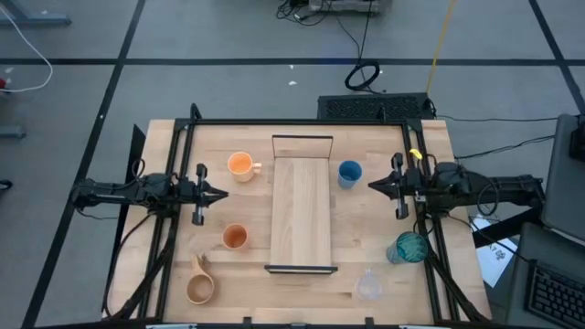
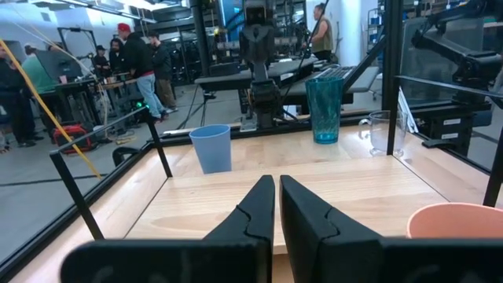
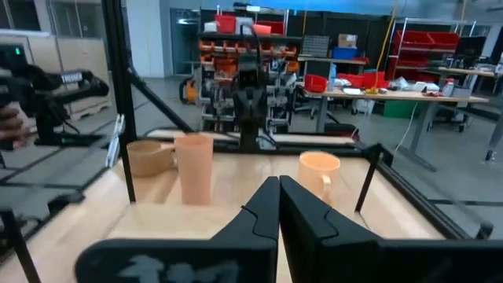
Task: Stack small to large cups/mugs on shelf
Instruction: Put the light blue cup on the shelf
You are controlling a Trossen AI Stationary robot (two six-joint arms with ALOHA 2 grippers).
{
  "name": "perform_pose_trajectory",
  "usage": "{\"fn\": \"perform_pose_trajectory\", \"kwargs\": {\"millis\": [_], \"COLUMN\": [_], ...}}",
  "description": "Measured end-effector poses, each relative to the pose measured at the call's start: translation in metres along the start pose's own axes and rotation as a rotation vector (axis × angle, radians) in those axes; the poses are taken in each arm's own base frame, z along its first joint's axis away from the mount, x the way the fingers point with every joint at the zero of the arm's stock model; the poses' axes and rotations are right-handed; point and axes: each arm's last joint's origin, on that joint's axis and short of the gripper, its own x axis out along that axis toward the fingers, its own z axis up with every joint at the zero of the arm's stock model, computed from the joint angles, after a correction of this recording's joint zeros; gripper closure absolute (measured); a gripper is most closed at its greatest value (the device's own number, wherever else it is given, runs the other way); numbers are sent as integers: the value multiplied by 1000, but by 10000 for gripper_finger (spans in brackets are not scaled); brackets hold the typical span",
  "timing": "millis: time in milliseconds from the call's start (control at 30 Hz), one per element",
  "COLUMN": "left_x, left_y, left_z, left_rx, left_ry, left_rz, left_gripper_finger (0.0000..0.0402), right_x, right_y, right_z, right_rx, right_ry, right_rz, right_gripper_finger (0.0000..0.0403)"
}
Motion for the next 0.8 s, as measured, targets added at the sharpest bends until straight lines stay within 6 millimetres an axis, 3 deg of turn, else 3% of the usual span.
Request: {"fn": "perform_pose_trajectory", "kwargs": {"millis": [333, 800], "left_x": [0, 0], "left_y": [0, 0], "left_z": [0, 0], "left_rx": [5, 0], "left_ry": [0, 0], "left_rz": [0, 0], "left_gripper_finger": [376, 376], "right_x": [14, 22], "right_y": [-1, -3], "right_z": [65, 135], "right_rx": [26, 153], "right_ry": [125, 294], "right_rz": [1, -16], "right_gripper_finger": [403, 403]}}
